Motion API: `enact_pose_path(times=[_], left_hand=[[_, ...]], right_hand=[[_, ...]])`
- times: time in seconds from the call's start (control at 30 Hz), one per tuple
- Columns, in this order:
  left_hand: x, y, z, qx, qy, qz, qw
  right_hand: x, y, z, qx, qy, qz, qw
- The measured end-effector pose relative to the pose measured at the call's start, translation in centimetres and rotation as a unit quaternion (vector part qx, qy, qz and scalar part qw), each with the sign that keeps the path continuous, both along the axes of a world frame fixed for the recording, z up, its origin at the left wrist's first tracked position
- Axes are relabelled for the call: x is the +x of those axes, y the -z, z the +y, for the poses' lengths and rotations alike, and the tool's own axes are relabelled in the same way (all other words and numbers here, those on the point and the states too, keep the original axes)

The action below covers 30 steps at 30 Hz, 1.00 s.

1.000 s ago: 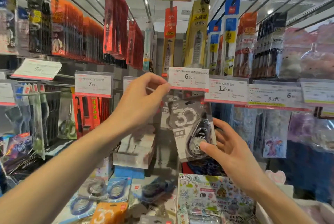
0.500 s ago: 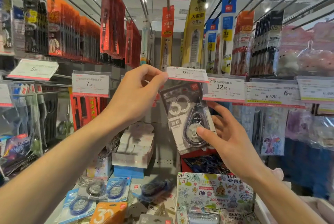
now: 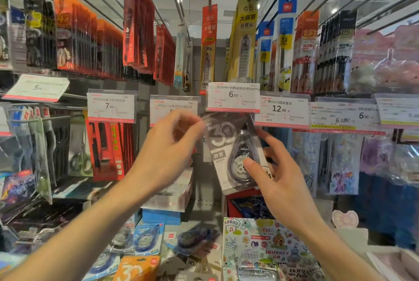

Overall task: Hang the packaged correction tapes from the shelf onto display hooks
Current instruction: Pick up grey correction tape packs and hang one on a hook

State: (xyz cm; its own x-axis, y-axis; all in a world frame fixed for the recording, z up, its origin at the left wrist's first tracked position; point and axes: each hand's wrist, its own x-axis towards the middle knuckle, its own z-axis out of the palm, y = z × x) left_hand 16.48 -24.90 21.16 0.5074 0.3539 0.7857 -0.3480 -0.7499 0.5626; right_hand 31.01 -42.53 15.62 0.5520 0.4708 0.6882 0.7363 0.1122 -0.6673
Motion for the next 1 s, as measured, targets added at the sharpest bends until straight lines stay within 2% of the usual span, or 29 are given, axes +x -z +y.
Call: enact_pose_path(times=[0.2, 0.37, 0.53, 0.8, 1.0], left_hand=[[3.7, 6.4, 0.7, -0.048, -0.019, 0.037, 0.998], [7.0, 6.9, 2.4, -0.052, -0.064, 0.027, 0.996], [9.0, 7.1, 4.3, -0.035, -0.120, 0.044, 0.991], [12.2, 7.1, 6.0, -0.072, -0.060, 0.064, 0.994], [12.7, 6.6, 6.0, -0.108, -0.044, 0.082, 0.990]], right_hand=[[0.2, 1.3, 2.6, 0.008, 0.031, -0.019, 0.999], [2.1, 1.2, 5.4, -0.049, 0.075, -0.001, 0.996], [4.0, 1.1, 7.7, -0.041, 0.091, 0.006, 0.995], [6.4, 0.7, 10.5, -0.086, 0.120, 0.036, 0.988], [7.8, -0.2, 11.0, -0.093, 0.091, 0.085, 0.988]])
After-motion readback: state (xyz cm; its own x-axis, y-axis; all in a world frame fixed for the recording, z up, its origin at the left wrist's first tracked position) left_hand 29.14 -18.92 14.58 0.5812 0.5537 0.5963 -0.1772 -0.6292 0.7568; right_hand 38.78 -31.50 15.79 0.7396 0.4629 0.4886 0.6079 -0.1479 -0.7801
